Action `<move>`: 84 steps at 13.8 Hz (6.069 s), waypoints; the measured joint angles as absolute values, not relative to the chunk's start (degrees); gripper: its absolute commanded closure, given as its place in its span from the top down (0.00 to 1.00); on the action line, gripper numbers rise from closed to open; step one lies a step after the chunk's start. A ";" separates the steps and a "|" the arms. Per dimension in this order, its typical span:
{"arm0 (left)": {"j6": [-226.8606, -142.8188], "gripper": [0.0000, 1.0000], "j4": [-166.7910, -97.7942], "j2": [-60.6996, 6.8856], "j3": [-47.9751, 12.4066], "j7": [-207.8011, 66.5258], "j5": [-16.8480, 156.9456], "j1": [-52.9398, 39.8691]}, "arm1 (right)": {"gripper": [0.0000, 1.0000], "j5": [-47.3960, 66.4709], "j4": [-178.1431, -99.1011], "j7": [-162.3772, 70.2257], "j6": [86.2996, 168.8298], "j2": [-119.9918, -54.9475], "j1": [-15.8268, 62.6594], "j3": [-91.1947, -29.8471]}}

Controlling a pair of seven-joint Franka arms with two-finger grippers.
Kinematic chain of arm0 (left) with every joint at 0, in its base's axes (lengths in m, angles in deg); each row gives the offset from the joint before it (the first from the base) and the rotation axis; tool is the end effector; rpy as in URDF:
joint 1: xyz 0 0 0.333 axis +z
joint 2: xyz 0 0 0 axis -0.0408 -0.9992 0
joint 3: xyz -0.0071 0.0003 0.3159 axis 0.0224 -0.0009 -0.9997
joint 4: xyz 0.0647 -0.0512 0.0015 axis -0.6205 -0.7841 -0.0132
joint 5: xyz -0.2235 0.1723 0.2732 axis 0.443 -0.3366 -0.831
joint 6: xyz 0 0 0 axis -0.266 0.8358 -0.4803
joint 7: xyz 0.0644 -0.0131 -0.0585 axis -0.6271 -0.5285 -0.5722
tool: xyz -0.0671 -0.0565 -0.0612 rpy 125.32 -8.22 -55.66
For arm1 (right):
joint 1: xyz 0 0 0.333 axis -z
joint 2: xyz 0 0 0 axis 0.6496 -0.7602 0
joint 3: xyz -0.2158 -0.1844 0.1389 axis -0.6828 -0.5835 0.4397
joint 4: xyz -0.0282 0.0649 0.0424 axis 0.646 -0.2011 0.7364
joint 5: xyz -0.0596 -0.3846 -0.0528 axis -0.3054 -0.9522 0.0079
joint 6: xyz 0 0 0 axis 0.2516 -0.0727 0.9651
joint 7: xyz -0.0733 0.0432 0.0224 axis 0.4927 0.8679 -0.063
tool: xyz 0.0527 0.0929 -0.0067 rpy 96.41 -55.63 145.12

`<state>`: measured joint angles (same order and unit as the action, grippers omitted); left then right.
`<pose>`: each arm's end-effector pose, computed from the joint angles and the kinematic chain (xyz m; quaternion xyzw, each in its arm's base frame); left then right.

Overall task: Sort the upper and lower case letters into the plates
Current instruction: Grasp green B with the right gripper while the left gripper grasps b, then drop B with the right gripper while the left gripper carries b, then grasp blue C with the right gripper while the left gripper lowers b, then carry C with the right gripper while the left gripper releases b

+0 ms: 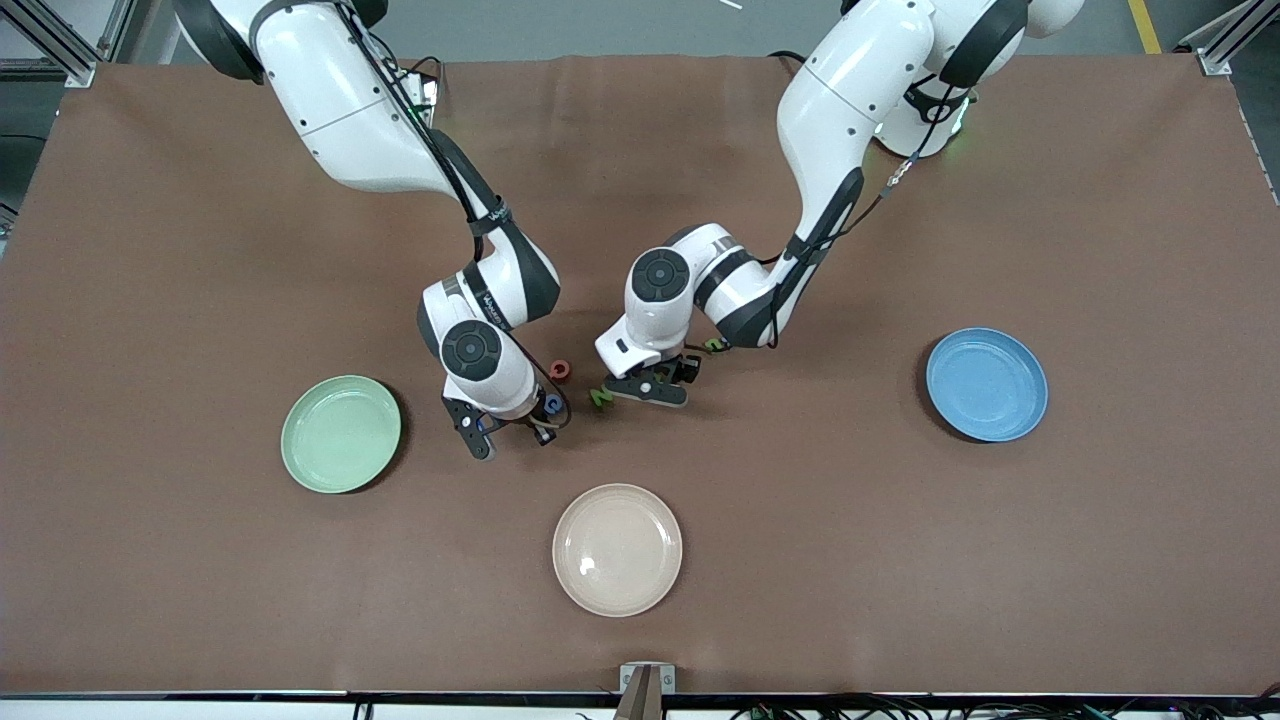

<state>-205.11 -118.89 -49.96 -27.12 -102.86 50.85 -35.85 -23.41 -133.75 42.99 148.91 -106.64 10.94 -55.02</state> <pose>0.5018 -0.5107 0.1697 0.9936 -0.1094 0.0230 0.0151 0.5968 0.3401 0.1800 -0.8772 0.4795 0.0198 0.0139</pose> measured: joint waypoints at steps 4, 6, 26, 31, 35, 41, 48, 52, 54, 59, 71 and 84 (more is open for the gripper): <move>-205.13 0.48 -118.64 -49.95 -27.20 -102.85 50.58 -36.14 | 0.00 -23.96 -133.33 38.26 145.28 -105.50 13.58 -56.07; -205.12 0.43 -118.56 -49.95 -27.34 -102.86 50.52 -36.35 | 0.00 -24.01 -133.73 32.20 142.49 -102.89 16.52 -56.19; -197.11 0.13 -116.64 -45.18 -28.60 -101.73 50.37 -34.71 | 1.00 -24.02 -161.07 -11.34 158.27 -90.75 36.46 -54.55; -187.41 0.13 -124.25 -32.26 -28.52 -85.90 50.25 -25.44 | 1.00 -24.02 -160.06 -11.46 157.78 -90.41 36.46 -54.47; -187.85 0.13 -136.69 -22.31 -28.33 -83.90 50.25 -20.82 | 1.00 -23.90 -152.53 -7.70 146.74 -89.28 34.62 -53.92; -193.13 0.13 -153.95 -9.78 -28.13 -78.58 50.25 -14.32 | 1.00 -23.88 -147.90 18.87 151.30 -94.07 19.11 -53.37; -199.94 0.13 -162.09 -8.70 -28.12 -67.54 50.25 -3.34 | 0.94 -23.89 -140.01 35.15 154.43 -103.37 12.05 -53.48; -204.41 0.13 -162.36 -12.87 -28.16 -61.02 50.25 1.11 | 0.75 -23.89 -139.44 36.07 154.33 -104.07 11.59 -53.48; -206.91 0.13 -162.27 -15.39 -28.21 -57.99 50.25 3.34 | 0.71 -23.88 -139.40 36.42 154.32 -104.23 11.47 -53.48; -207.97 0.13 -160.97 -19.14 -28.30 -54.77 47.92 5.74 | 0.65 -23.88 -139.31 37.44 154.07 -104.32 10.47 -53.45; -210.44 0.21 -160.61 -23.70 -28.30 -53.51 47.37 7.68 | 0.00 -23.95 -138.09 38.39 150.40 -104.19 9.53 -54.20; -188.17 1.00 -147.59 -19.82 -23.84 -57.00 52.60 9.22 | 0.00 -24.01 -139.97 -7.77 134.22 -93.93 35.51 -55.39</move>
<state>-188.17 -147.59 -19.82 -23.84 -57.00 52.60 9.22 -24.01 -139.97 -7.77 134.22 -93.93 35.51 -55.39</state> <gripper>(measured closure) 0.000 0.661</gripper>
